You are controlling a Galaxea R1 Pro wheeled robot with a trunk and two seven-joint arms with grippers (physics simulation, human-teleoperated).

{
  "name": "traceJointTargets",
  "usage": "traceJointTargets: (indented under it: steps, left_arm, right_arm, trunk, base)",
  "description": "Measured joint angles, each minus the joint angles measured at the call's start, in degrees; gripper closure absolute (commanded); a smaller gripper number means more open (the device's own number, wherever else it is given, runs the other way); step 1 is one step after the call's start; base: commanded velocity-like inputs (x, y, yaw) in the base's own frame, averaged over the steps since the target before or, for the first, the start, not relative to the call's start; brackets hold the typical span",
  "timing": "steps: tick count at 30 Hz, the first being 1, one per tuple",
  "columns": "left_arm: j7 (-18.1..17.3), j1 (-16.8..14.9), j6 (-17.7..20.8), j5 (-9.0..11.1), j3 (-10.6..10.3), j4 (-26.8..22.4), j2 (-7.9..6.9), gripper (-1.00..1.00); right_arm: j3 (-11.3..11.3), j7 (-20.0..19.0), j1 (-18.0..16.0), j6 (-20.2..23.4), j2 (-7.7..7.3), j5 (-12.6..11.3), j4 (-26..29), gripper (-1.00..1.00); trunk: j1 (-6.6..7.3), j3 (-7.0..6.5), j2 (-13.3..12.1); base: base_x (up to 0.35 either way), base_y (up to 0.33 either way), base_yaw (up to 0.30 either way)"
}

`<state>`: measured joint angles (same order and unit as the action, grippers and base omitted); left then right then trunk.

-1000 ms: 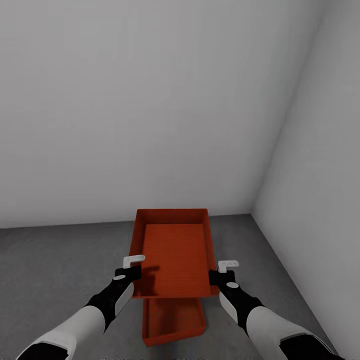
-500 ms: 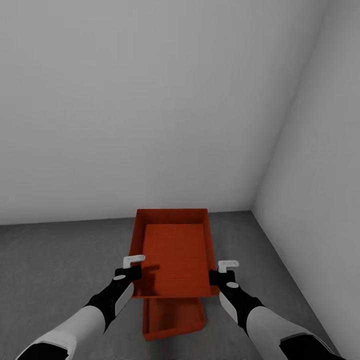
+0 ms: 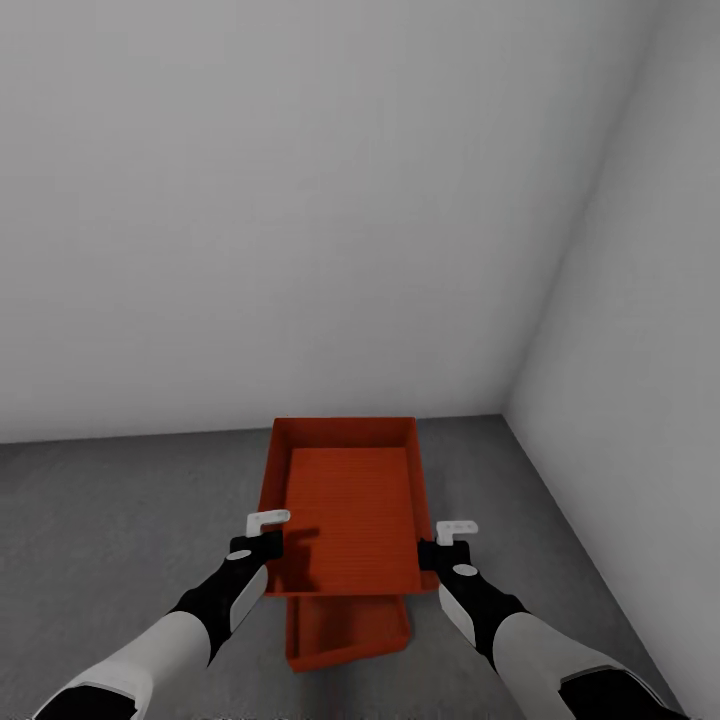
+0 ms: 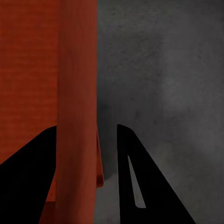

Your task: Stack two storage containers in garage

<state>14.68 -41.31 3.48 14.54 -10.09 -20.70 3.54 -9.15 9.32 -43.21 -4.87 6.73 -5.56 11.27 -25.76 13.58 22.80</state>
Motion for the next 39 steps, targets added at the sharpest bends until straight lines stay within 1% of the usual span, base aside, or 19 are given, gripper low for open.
traceJointTargets:
  steps: [39]
  left_arm:
    - [0.05,-0.01,0.03,0.06,-0.13,0.06,-0.01,1.0]
  right_arm:
    - [-0.08,0.03,-0.02,-0.03,0.0,-0.04,-0.12,1.0]
  trunk:
    - [0.0,3.54,0.01]
  base:
    - [0.0,0.0,0.0]
